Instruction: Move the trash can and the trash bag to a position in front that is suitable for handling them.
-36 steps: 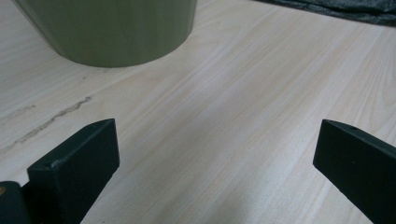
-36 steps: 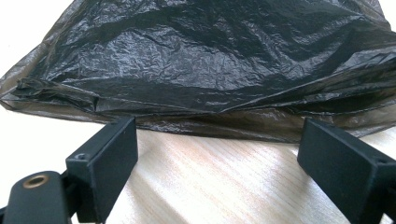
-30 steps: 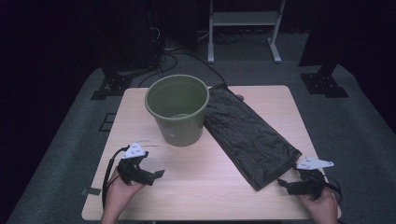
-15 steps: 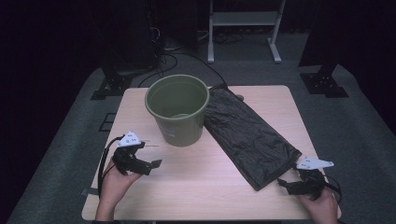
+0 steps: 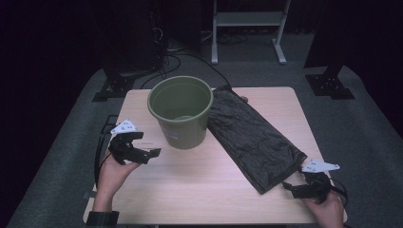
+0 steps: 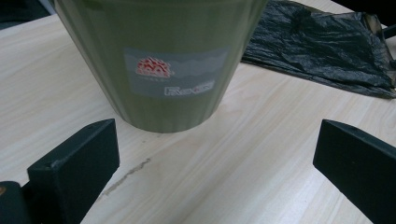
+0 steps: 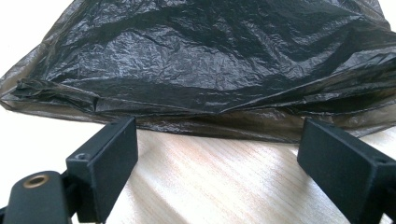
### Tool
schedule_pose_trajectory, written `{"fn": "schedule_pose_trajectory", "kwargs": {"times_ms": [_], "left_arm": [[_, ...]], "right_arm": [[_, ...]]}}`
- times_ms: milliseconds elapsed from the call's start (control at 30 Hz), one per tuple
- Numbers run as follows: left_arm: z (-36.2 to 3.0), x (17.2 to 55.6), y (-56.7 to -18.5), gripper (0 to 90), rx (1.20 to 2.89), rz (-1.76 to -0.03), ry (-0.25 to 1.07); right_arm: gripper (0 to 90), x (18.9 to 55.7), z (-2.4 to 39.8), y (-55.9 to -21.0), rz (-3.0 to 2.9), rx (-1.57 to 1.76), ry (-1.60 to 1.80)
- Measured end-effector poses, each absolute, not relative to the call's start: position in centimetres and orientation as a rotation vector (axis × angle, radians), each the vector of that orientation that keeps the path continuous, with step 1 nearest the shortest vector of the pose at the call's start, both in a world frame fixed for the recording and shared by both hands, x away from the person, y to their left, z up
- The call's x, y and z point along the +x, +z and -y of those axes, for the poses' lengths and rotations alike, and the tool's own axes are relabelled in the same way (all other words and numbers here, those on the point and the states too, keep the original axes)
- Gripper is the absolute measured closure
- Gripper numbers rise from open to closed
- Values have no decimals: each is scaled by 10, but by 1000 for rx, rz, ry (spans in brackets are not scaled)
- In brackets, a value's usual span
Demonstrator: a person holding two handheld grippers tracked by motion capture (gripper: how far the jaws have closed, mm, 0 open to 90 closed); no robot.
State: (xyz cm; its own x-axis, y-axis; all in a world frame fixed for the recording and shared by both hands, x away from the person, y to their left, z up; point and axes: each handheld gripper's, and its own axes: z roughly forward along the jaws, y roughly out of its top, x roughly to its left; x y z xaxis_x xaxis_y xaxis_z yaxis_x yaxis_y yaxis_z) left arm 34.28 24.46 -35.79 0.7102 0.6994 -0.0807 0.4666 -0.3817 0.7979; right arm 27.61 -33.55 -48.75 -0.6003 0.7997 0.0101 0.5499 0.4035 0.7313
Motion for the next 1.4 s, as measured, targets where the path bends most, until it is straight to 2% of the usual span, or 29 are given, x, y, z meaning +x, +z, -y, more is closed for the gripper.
{"fn": "schedule_pose_trajectory", "kwargs": {"times_ms": [833, 1400], "left_arm": [[-249, 376, -310, 0, 1983, -876, 361], [-245, 410, -301, 0, 1974, -906, 360]], "right_arm": [[107, 276, 336, -488, -2321, 1171, 1016], [107, 276, 336, -488, -2321, 1170, 1017]]}}
